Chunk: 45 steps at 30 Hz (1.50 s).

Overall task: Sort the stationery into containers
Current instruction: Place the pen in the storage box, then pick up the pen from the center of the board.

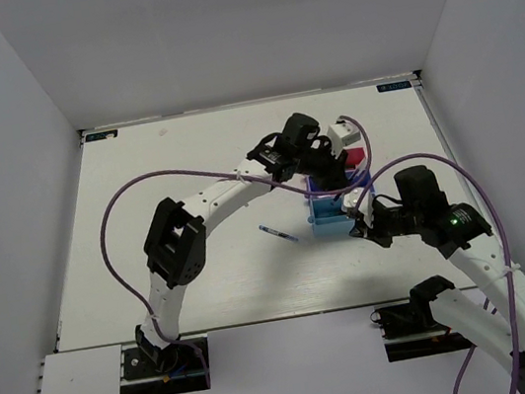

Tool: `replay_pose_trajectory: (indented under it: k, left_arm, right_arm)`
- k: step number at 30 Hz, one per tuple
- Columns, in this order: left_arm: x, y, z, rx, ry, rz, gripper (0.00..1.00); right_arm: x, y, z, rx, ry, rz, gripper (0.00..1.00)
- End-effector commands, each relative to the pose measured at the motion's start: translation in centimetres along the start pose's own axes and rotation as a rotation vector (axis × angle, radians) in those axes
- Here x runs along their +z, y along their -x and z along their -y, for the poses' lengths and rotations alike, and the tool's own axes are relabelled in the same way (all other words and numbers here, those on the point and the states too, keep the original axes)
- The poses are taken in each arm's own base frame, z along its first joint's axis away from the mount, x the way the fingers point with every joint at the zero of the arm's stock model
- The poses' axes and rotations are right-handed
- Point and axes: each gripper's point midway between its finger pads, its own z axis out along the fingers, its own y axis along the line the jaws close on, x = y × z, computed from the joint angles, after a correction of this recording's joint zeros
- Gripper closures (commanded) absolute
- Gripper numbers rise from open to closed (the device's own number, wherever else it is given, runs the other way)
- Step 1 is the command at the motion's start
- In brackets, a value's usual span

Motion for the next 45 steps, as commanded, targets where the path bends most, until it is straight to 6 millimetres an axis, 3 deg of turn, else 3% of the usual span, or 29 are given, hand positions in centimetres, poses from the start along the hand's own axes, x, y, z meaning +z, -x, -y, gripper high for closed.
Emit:
replay_pose_trajectory:
  k: [1, 6, 10, 14, 15, 16, 17, 21, 25, 28, 29, 30, 31, 32, 34, 35, 36, 37, 38, 39, 40, 41, 42, 43, 44, 45]
  left_arm:
    - [0.5, 0.5, -0.5, 0.054, 0.011, 0.001, 1.00]
    - [1.1, -1.7, -1.0, 0.038, 0.019, -0.043, 1.00]
    - [1.2, -3.2, -1.3, 0.032, 0.030, -0.072, 0.98]
    - [1.2, -3.6, -1.4, 0.029, 0.041, -0.085, 0.83]
    - [1.1, -3.4, -1.4, 0.032, 0.048, -0.082, 0.77]
    - [1.1, -3.7, -1.4, 0.029, 0.047, -0.090, 0.65]
    - [1.0, -3.7, -1.1, 0.032, 0.043, -0.093, 0.62]
    - [0.9, -4.6, -1.2, 0.029, 0.058, -0.114, 0.54]
    - [0.4, -4.2, -1.0, 0.031, 0.065, -0.107, 0.51]
    - [0.0, -3.3, -0.7, 0.035, 0.069, -0.086, 0.54]
    - [-0.4, -2.8, -0.6, 0.041, 0.074, -0.068, 0.70]
    - [-1.0, -1.9, -0.1, 0.045, 0.076, -0.048, 0.78]
    - [-1.8, -0.5, 0.0, 0.055, 0.094, -0.013, 0.91]
    - [-2.8, 0.4, 0.1, 0.052, 0.122, 0.016, 0.95]
    - [-4.1, 1.2, -0.3, 0.036, 0.180, 0.052, 0.96]
    - [-6.7, 2.6, -0.3, 0.008, 0.236, 0.099, 0.96]
    - [-7.6, 2.0, -1.1, -0.046, 0.301, 0.100, 0.94]
    - [-8.7, 1.8, -1.4, -0.131, 0.336, 0.111, 0.88]
    - [-12.8, 3.0, -2.1, -0.228, 0.420, 0.166, 0.70]
    - [-13.7, 1.0, -2.7, -0.303, 0.459, 0.137, 0.67]
    - [-16.6, 0.4, -2.9, -0.408, 0.500, 0.150, 0.64]
    - [-17.9, -1.0, -3.0, -0.490, 0.525, 0.134, 0.57]
    - [-20.7, -4.0, -2.7, -0.550, 0.574, 0.128, 0.41]
    - [-22.4, -5.3, -3.4, -0.608, 0.614, 0.143, 0.36]
    - [-22.9, -8.9, -3.4, -0.658, 0.644, 0.097, 0.32]
    - [-26.3, -10.9, -3.3, -0.685, 0.717, 0.133, 0.25]
  right_arm:
    - [-0.8, 1.7, -0.2, -0.039, 0.013, 0.049, 1.00]
    - [-0.8, 1.6, -0.1, -0.041, 0.009, 0.047, 0.83]
    - [-0.8, 1.7, 0.1, -0.037, 0.004, 0.048, 0.43]
    - [-0.7, 1.6, 0.1, -0.030, 0.002, 0.044, 0.34]
    - [-0.6, 1.6, 0.2, -0.028, 0.000, 0.043, 0.34]
    - [-0.6, 1.4, 0.2, -0.029, 0.000, 0.040, 0.32]
    - [-0.6, 1.4, 0.3, -0.023, -0.006, 0.039, 0.32]
    - [-0.7, 1.5, 0.6, -0.019, -0.015, 0.042, 0.31]
    - [-0.7, 1.6, 0.6, -0.012, -0.016, 0.046, 0.31]
    - [-0.8, 1.8, 0.9, -0.002, -0.030, 0.049, 0.30]
    - [-0.9, 2.1, 1.0, 0.020, -0.032, 0.057, 0.39]
    - [-1.0, 2.3, 1.0, 0.026, -0.032, 0.062, 0.55]
    - [-0.9, 2.6, 1.0, 0.037, -0.023, 0.067, 0.85]
    - [-1.0, 2.9, 1.0, 0.079, -0.024, 0.073, 1.00]
    - [-0.6, 3.4, 0.8, 0.096, 0.008, 0.091, 1.00]
    - [-0.6, 3.7, 0.6, 0.115, 0.020, 0.096, 1.00]
    - [-0.2, 3.5, 0.8, 0.164, 0.023, 0.085, 1.00]
    - [0.4, 3.3, 0.7, 0.172, 0.062, 0.068, 0.95]
    - [0.9, 2.2, -0.2, 0.212, 0.134, 0.018, 0.62]
    - [0.4, 3.8, -0.5, 0.190, 0.186, 0.037, 0.10]
    - [0.3, 3.6, -1.3, 0.213, 0.242, 0.003, 0.10]
    - [1.3, 3.6, -0.6, 0.250, 0.290, -0.035, 0.10]
    - [1.5, 4.5, -0.5, 0.255, 0.310, -0.034, 0.10]
    - [2.1, 5.2, 0.2, 0.236, 0.299, -0.026, 0.10]
    - [3.4, 4.4, 0.7, 0.288, 0.291, -0.081, 0.10]
    - [4.1, 4.9, 0.6, 0.303, 0.286, -0.092, 0.12]
